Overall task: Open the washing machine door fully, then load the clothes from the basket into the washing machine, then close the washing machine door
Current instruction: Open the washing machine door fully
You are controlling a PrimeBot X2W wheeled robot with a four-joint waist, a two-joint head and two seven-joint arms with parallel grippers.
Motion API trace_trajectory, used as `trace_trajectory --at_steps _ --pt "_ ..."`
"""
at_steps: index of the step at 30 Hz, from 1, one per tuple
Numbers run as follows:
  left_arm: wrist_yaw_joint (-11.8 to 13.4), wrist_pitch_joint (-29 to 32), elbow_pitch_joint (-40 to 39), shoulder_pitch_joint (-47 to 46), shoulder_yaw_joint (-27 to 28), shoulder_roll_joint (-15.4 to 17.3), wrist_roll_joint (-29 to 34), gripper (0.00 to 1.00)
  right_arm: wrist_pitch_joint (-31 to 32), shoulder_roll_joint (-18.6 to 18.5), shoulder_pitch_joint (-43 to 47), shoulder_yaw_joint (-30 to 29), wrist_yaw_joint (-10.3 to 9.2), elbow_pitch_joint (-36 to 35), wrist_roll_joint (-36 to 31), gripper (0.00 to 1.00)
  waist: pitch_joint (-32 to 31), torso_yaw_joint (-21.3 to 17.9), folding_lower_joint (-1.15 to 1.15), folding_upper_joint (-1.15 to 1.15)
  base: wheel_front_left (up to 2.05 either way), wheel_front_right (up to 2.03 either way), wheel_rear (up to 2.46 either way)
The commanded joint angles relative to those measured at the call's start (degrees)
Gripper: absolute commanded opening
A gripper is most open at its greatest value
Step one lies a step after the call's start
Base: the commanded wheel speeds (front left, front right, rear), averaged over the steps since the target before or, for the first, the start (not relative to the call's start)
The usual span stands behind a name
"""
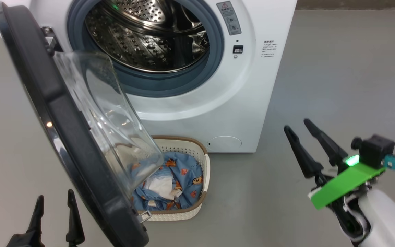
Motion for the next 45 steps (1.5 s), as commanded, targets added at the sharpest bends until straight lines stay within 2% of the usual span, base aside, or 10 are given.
trace_trajectory --at_steps 1,5,10,17,25,32,45 --pt "-0.27 -0.36 -1.58 -0.74 2.5 0.73 1.01 1.0 -0.67 1.66 4.15 -3.13 0.09 -2.18 -4.65 1.0 -0.58 -0.79 0.0 0.0 0.0 0.0 0.0" --pt "-0.47 -0.36 -1.44 -0.48 2.85 0.73 1.16 1.0 -0.68 4.03 8.81 -8.64 0.09 -3.38 -10.75 1.0 -1.21 -1.0 0.0 0.0 0.0 0.0 0.0" --pt "-0.43 -0.36 -1.52 -0.19 3.27 0.73 0.98 1.0 -0.68 8.48 15.29 -17.06 0.09 -6.33 -18.4 1.0 -1.56 -1.11 0.0 0.0 0.0 0.0 0.0" --pt "-0.47 -0.36 -1.46 0.09 3.07 0.73 0.9 1.0 -0.68 14.26 21.94 -26.01 0.09 -11.88 -28.36 1.0 -1.72 -0.97 0.0 0.0 0.0 0.0 0.0" --pt "-0.27 -0.36 -1.49 0.53 2.55 0.73 0.76 1.0 -0.68 18.53 28.07 -31.7 0.09 -14.75 -38.72 1.0 -1.77 -0.71 0.0 0.0 0.0 0.0 0.0" --pt "-0.23 -0.36 -1.79 0.8 2.35 0.73 0.84 1.0 -0.69 20.78 31.0 -35.77 0.09 -16.64 -41.47 1.0 -1.66 -0.71 0.0 0.0 0.0 0.0 0.0" --pt "-0.65 -0.36 -1.79 1.34 2.56 0.73 1.59 1.0 -0.69 21.7 32.87 -37.38 0.09 -16.79 -42.17 1.0 -1.34 -0.56 0.0 0.0 0.0 0.0 0.0"
